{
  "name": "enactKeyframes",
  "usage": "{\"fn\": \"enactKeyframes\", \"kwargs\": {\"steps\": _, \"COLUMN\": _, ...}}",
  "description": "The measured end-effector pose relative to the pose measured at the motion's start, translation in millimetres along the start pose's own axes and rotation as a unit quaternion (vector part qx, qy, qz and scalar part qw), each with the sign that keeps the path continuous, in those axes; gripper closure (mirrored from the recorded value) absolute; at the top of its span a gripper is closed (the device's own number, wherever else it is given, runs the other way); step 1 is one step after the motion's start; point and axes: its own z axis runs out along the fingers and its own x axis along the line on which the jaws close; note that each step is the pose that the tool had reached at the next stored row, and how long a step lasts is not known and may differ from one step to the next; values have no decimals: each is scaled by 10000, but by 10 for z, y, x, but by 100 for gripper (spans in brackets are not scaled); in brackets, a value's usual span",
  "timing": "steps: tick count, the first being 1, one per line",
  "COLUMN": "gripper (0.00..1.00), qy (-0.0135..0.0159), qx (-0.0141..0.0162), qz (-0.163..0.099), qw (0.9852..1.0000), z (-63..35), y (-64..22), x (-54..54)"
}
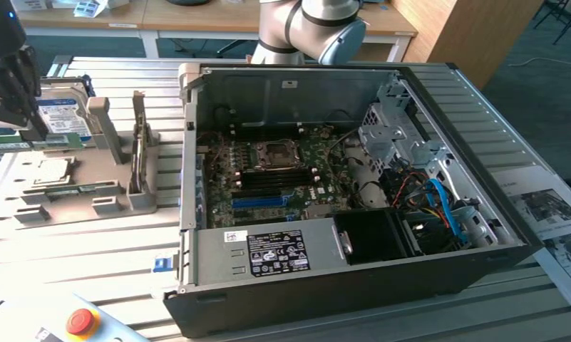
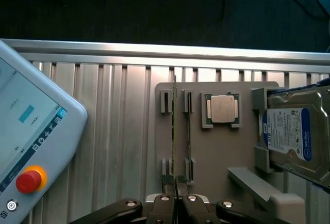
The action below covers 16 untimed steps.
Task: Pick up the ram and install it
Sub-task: 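Pick up the ram and move it above insertion slot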
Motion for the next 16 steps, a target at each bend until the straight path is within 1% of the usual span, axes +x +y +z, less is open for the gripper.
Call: {"fn": "enactKeyframes", "kwargs": {"steps": 16, "gripper": 88, "qy": 0, "qx": 0, "qz": 0, "qw": 10000, "z": -253, "y": 12, "x": -4}}
